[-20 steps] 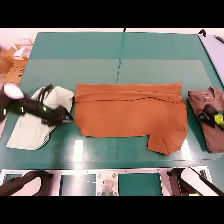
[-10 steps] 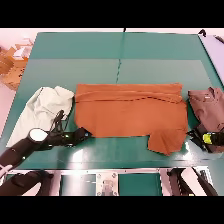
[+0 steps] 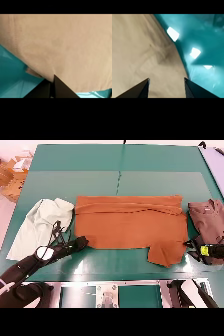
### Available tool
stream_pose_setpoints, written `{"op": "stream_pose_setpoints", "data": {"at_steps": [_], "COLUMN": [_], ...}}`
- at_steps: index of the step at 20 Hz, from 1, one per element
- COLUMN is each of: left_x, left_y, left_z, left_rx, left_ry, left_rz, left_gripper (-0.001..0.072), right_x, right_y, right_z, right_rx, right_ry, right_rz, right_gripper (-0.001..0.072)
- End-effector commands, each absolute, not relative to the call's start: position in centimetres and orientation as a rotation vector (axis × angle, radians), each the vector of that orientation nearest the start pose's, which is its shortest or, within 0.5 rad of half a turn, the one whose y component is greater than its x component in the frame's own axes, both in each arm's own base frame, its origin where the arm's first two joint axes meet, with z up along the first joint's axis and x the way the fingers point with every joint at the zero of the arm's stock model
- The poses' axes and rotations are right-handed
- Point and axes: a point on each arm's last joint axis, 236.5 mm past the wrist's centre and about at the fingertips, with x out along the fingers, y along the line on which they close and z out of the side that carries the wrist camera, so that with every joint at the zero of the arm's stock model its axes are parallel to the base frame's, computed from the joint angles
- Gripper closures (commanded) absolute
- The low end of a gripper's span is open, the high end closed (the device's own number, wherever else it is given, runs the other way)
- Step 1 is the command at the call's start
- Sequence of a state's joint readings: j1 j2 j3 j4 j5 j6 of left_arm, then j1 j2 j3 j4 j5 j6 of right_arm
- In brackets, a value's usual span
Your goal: Fold the shirts.
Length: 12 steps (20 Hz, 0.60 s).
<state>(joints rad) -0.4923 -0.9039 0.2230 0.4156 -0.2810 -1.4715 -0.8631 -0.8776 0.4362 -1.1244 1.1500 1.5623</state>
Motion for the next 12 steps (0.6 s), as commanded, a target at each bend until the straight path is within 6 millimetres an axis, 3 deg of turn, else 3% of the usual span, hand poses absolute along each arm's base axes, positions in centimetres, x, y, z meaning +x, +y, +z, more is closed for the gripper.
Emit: {"op": "stream_pose_setpoints", "data": {"at_steps": [1,5,12], "left_x": [23.7,23.7,23.6], "left_y": [-20.5,-20.5,-20.6], "left_z": [-8.8,-8.8,-8.8], "left_rx": [-0.795,-0.757,-0.752], "left_ry": [1.112,1.104,1.107], "left_rz": [-0.268,-0.290,-0.296], "left_gripper": [0.0688,0.0688,0.0688], "right_x": [17.5,13.4,15.1], "right_y": [-5.8,-4.7,-2.4], "right_z": [-8.7,-9.8,-11.7], "right_rx": [1.131,1.122,1.191], "right_ry": [1.362,1.577,1.484], "right_rz": [-0.434,-0.461,-0.368], "right_gripper": [0.0211,0.0211,0.0215]}}
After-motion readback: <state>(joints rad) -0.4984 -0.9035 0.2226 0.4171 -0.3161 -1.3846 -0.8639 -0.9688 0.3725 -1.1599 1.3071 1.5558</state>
